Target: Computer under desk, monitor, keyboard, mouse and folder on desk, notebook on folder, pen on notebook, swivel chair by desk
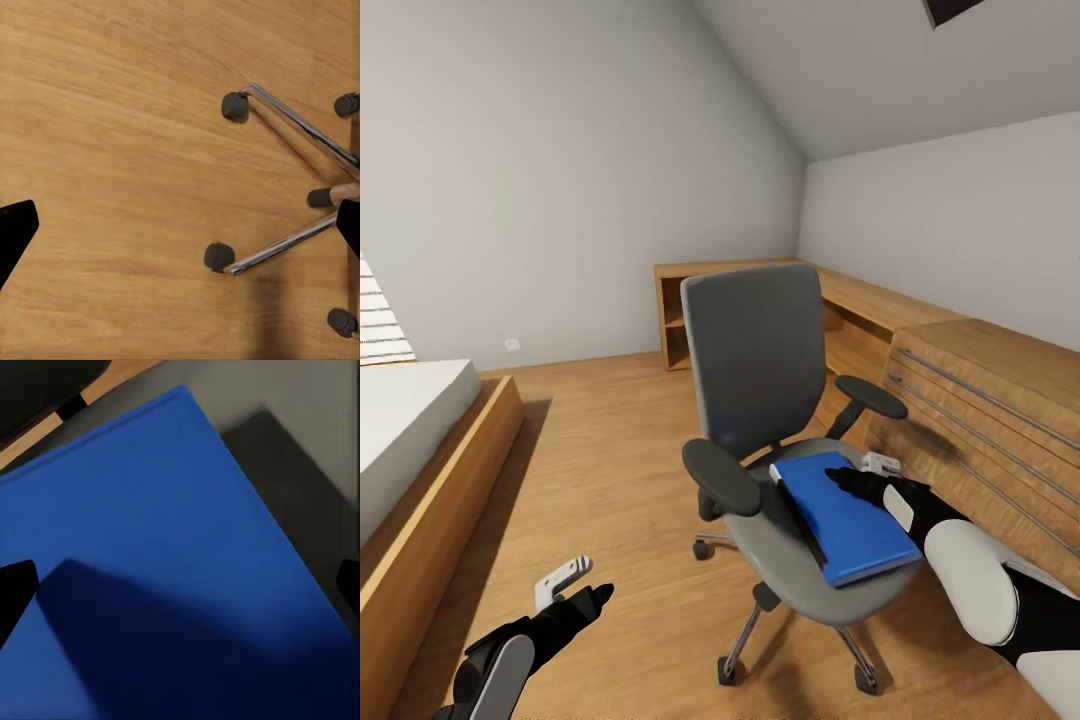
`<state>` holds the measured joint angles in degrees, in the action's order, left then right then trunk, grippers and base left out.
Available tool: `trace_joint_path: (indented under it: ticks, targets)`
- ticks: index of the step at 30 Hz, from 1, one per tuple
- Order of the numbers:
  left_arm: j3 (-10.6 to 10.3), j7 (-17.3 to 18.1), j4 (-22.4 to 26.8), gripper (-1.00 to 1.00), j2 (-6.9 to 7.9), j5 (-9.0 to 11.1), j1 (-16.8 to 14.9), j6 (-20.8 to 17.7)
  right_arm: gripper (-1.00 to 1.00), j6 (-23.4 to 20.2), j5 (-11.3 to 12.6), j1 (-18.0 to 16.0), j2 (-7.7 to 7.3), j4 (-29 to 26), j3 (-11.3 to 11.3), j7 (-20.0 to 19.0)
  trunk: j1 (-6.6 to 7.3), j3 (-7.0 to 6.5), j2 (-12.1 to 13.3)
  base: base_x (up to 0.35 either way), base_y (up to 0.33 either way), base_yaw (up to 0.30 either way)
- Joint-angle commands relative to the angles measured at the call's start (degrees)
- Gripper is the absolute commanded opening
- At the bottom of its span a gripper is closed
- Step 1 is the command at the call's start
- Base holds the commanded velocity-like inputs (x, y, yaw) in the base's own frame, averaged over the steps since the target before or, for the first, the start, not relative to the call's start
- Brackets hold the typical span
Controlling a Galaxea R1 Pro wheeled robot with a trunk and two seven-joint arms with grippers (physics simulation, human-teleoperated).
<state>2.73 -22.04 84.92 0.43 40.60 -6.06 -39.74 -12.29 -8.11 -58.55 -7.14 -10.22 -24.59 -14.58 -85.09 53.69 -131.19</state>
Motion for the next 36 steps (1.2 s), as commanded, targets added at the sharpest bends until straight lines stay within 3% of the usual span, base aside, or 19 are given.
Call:
trace_joint_path:
  ticks: [1, 18, 26, 36]
  targets:
    - [0.0, -0.5, 0.1, 1.0, 0.01, 0.6, 0.0, -0.2, 1.0, -0.3, -1.1, 0.0, 0.02, 2.8, 0.3, -0.2, 0.01, 0.06, 0.0, -0.016, 0.0, 0.0]
    - [0.0, -0.5, -0.2, 1.0, 0.01, 0.6, 0.0, -0.2, 1.0, -0.3, -1.1, 0.1, 0.02, 2.8, 0.3, -0.2, 0.01, 0.06, 0.0, -0.088, 0.023, 0.0]
    - [0.0, -0.5, -0.8, 1.0, 0.01, 0.5, 0.0, -0.2, 1.0, 2.4, -1.1, 0.5, 0.02, 3.1, 0.3, -0.2, 0.01, 0.06, 0.0, -0.015, 0.002, 0.0]
    - [-0.3, -0.5, -0.8, 1.0, 0.01, 0.5, 0.0, -0.2, 1.0, 2.9, -1.1, 0.7, 0.02, 3.2, 0.3, -0.2, 0.01, 0.06, 0.0, -0.164, 0.0, 0.0]
